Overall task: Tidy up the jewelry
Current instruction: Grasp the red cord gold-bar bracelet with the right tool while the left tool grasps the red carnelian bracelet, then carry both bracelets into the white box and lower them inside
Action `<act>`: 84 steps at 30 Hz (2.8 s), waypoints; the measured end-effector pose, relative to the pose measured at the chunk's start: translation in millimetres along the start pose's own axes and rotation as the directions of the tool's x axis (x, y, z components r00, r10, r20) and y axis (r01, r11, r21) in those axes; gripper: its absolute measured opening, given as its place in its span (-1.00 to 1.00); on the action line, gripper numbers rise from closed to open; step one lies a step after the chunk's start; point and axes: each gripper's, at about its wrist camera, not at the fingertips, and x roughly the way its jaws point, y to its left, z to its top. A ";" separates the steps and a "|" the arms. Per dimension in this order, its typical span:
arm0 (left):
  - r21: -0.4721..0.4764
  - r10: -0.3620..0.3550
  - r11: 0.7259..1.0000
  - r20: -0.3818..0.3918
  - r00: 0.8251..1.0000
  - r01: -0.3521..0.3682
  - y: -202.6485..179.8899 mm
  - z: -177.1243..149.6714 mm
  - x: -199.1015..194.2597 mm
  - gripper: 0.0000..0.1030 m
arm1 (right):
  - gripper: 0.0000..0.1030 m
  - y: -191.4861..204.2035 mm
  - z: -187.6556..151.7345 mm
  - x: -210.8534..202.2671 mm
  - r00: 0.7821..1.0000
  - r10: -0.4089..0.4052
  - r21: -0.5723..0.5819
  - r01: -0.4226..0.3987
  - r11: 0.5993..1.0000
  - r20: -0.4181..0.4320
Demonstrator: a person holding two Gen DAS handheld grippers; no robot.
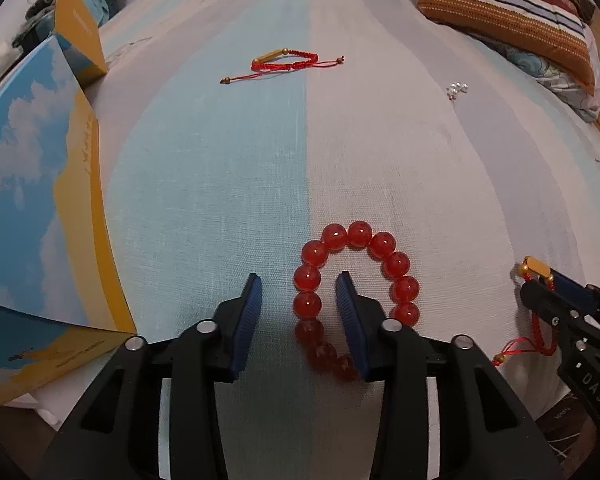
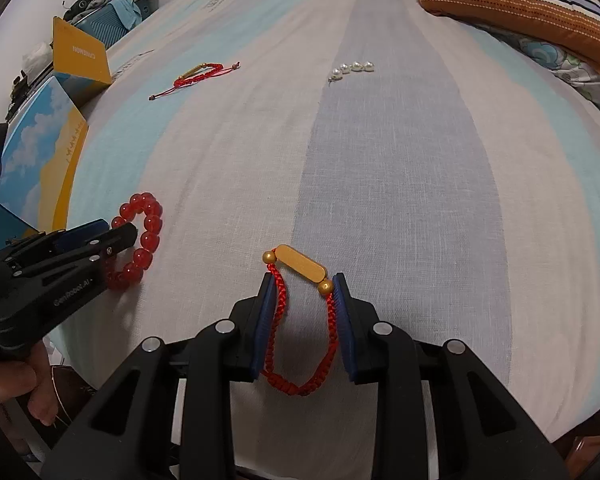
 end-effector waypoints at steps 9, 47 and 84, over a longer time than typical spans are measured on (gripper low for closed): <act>-0.003 -0.024 1.000 0.015 1.000 0.024 4.1 0.5 -8.0 -0.75 | -0.47 0.9 -0.5 -0.9 1.000 -0.003 -0.012 0.003 1.000 -0.002; -0.013 -0.039 0.999 0.181 0.983 0.042 15.1 39.7 -116.7 -0.75 | -0.46 37.7 51.8 -74.8 0.981 -0.097 -0.017 0.101 0.995 0.168; -0.209 0.125 0.976 0.275 0.953 -0.067 176.7 24.9 -215.5 -0.75 | -0.46 220.0 100.5 -126.2 0.961 0.049 -0.194 0.004 0.981 0.271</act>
